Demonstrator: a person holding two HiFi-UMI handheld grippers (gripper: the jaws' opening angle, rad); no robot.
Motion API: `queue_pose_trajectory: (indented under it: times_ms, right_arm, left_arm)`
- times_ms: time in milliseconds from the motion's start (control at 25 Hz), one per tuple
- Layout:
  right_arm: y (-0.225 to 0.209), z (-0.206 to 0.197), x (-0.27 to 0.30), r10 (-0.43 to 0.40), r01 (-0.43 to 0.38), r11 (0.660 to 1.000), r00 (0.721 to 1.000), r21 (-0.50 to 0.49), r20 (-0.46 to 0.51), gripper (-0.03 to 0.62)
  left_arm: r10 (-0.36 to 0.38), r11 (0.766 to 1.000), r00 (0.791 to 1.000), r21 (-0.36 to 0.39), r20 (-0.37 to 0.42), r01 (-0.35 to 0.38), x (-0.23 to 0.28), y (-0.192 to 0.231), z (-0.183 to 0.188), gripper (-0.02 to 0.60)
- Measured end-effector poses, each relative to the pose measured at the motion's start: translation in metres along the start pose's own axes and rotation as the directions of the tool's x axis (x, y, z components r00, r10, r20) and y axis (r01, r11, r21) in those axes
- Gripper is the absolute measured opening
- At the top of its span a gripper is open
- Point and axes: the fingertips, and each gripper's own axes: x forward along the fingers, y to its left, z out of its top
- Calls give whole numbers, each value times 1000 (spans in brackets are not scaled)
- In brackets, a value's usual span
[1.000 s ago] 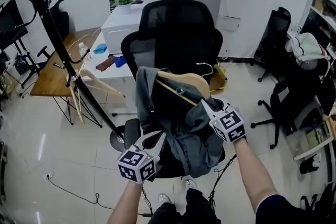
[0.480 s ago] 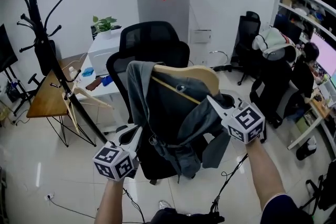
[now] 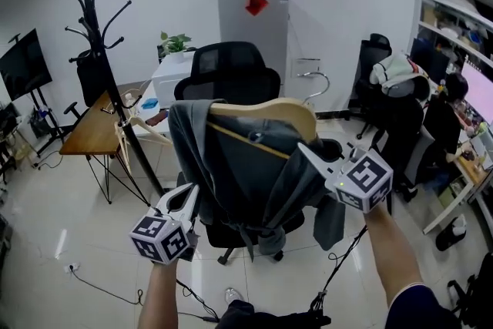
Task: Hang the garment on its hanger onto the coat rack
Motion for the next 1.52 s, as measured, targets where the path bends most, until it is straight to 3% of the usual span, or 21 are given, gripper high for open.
queue_pose_trajectory:
  times_ms: [240, 560, 720, 960, 1240, 1520]
  right_arm:
    - [56, 27, 10, 143, -145, 989, 987, 16, 71, 38]
    - [136, 52, 72, 295, -299, 954, 949, 19, 113, 38]
    - [169, 68, 115, 350, -357, 933, 928, 36, 129, 38]
    - [202, 79, 195, 369, -380, 923, 920, 63, 135, 38]
    - [229, 119, 293, 340, -350, 936, 929, 45, 148, 38]
    - [225, 152, 374, 303, -309, 951, 942, 23, 142, 38]
  left_arm:
    - [153, 988, 987, 8, 41, -153, -78, 10, 12, -14]
    - [328, 944, 943, 1, 57, -329, -167, 44, 14, -14]
    - [378, 925, 923, -2, 77, -379, -196, 74, 22, -14]
    - [387, 922, 919, -6, 77, -388, -213, 144, 24, -14]
    - [334, 940, 936, 38, 114, -340, -219, 245, 66, -14]
    - [260, 960, 957, 77, 130, -271, -198, 310, 101, -14]
